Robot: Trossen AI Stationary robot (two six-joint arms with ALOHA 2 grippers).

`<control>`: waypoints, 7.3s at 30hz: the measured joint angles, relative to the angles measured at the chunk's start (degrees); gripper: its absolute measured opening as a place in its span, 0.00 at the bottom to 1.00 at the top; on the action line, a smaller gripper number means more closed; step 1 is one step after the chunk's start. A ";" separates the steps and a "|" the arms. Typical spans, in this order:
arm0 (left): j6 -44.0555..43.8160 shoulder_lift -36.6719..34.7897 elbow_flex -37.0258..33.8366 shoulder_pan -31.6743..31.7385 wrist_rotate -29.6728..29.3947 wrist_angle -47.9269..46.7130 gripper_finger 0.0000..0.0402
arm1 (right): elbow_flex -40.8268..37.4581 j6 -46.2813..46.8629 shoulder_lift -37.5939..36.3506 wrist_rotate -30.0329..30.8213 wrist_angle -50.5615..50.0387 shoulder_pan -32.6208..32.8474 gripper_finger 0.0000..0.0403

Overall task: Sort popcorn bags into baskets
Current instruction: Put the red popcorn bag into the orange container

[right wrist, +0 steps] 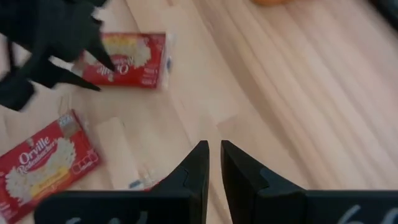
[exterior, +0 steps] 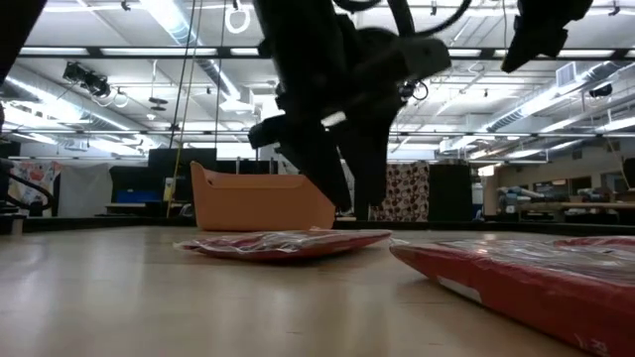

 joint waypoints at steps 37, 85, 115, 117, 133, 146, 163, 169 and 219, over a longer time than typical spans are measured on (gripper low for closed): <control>9.67 4.94 3.76 6.03 2.45 -33.84 0.61 | -0.02 -21.72 -1.30 -1.56 9.25 -5.19 0.12; 10.23 6.13 8.08 4.09 5.85 -37.72 0.04 | -0.02 -21.46 -1.23 -5.68 11.51 -5.19 0.12; 75.15 -15.84 4.55 33.37 -18.14 -31.75 0.04 | -0.02 -27.48 -1.23 1.20 14.64 -5.86 0.12; 81.51 -15.82 3.51 36.15 -14.55 -28.38 0.04 | -0.02 -27.14 -1.23 2.58 14.67 -6.48 0.12; 91.14 -15.83 -4.53 47.28 -3.45 -17.54 0.26 | -0.02 -25.23 -1.25 2.61 16.36 -13.90 0.12; 66.30 -15.87 7.10 33.11 22.30 -23.00 0.44 | -0.02 -26.92 -1.25 -13.38 14.21 -15.84 0.12; 29.36 -10.04 7.11 4.88 20.97 4.01 0.43 | 0.00 -26.73 -2.60 -22.06 6.34 -12.26 0.12; 19.42 -3.06 7.04 -0.77 21.13 10.55 0.43 | 0.01 -25.28 -3.41 -20.78 5.99 -12.25 0.12; 59.57 1.55 5.53 -0.67 0.38 -15.26 0.58 | 0.00 -22.25 -3.59 -20.49 7.62 -12.14 0.12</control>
